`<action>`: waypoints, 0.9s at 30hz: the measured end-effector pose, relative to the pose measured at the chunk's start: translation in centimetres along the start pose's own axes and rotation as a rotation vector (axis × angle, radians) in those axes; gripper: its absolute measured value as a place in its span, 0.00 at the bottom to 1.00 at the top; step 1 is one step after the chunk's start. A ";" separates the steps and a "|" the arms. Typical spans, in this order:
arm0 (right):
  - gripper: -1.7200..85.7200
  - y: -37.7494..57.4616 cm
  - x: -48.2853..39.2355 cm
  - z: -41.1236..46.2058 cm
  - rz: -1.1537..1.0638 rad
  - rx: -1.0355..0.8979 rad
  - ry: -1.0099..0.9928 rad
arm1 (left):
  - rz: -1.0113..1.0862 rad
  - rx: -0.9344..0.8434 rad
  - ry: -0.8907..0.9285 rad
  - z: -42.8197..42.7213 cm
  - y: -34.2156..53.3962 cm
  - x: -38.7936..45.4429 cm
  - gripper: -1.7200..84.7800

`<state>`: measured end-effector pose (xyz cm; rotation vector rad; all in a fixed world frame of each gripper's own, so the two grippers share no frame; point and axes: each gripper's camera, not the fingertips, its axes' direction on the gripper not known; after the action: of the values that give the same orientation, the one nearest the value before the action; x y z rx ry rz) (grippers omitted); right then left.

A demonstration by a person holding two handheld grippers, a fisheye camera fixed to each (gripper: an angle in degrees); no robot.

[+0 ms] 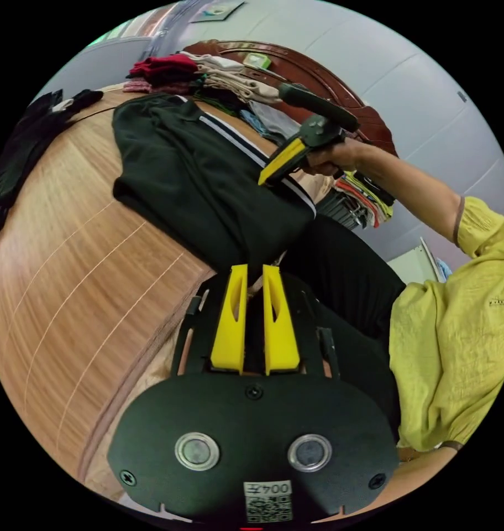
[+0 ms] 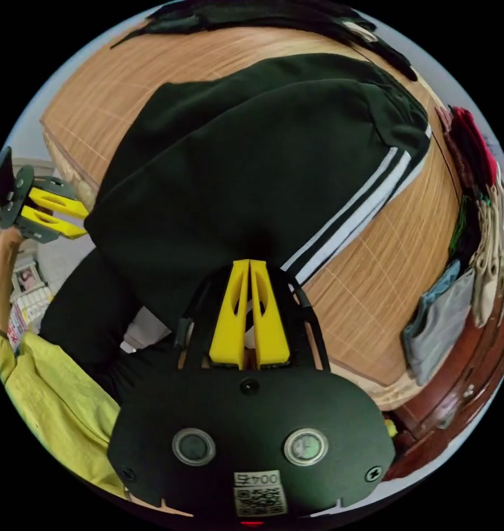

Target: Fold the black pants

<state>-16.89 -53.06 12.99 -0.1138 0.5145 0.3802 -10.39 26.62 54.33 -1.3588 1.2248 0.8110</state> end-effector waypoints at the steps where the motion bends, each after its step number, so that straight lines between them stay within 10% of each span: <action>1: 0.04 1.7 1.1 0.1 0.011 0.071 -0.079 | -0.019 0.014 -0.032 -1.6 1.0 0.3 0.05; 9: 0.17 20.6 5.3 4.0 0.089 0.710 -0.417 | -0.033 0.312 -0.137 -8.4 -0.9 7.6 0.03; 20: 0.19 27.7 3.0 14.9 0.105 0.730 -0.446 | 0.018 -0.085 -0.448 3.5 -13.1 10.5 0.02; 27: 0.19 28.0 3.7 17.7 0.058 0.750 -0.451 | -0.088 0.037 -0.315 1.6 -11.2 8.7 0.02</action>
<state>-16.50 -22.44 26.14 0.6994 0.1869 0.2380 2.68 24.97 48.83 -1.1938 0.9233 0.8970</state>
